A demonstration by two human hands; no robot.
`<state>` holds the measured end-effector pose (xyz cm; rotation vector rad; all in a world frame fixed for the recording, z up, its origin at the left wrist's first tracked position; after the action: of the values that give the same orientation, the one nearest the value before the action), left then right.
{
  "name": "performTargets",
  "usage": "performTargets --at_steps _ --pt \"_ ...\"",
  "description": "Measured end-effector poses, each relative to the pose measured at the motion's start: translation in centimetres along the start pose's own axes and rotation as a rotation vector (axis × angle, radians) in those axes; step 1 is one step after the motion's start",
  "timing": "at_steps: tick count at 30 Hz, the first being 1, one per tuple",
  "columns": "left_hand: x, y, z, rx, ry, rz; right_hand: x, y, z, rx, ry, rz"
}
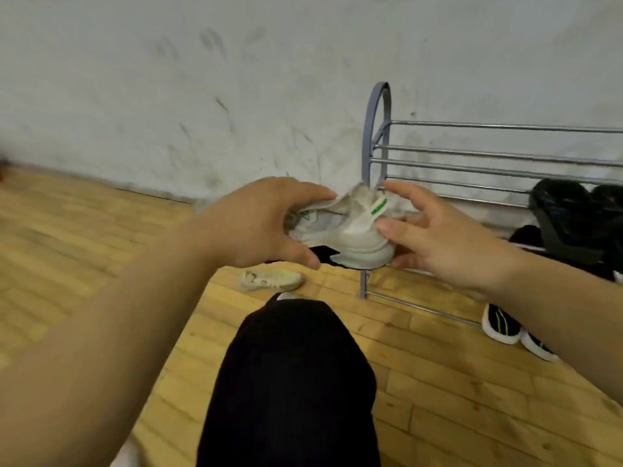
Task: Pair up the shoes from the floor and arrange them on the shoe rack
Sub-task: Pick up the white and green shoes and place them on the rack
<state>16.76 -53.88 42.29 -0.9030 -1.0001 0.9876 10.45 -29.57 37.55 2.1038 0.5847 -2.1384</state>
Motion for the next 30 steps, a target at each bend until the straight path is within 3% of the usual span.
performTargets --at_steps 8,12,15,18,25,30 --pt "-10.3 -0.6 -15.3 0.256 -0.422 -0.155 -3.3 16.4 3.1 -0.424 -0.133 -0.312" --pt "-12.3 2.9 -20.4 0.216 -0.529 -0.183 0.5 20.8 2.0 -0.560 -0.015 -0.314" --pt "-12.5 6.7 -22.4 0.159 -0.514 -0.184 2.6 21.2 0.9 -0.635 0.009 -0.456" --pt "-11.9 9.7 -22.1 0.188 -0.613 -0.330 3.4 19.9 1.7 -0.519 0.099 -0.464" --pt "-11.8 13.2 -18.0 0.152 -0.569 -0.365 3.2 18.5 3.2 -0.383 0.169 -0.570" --pt "-11.3 15.8 -15.3 0.157 -0.532 -0.549 3.0 15.1 5.1 -0.295 0.261 -0.538"
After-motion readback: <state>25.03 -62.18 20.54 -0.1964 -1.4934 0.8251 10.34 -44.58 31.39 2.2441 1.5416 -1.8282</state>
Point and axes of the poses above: each hand's wrist, its own z-axis towards the middle knuckle, its own y-axis out of the palm, x = y × z, the point moved 2 cm from there along z, towards the middle knuckle, and after that the axes turned 13 degrees about x, right-handed, at the moved point
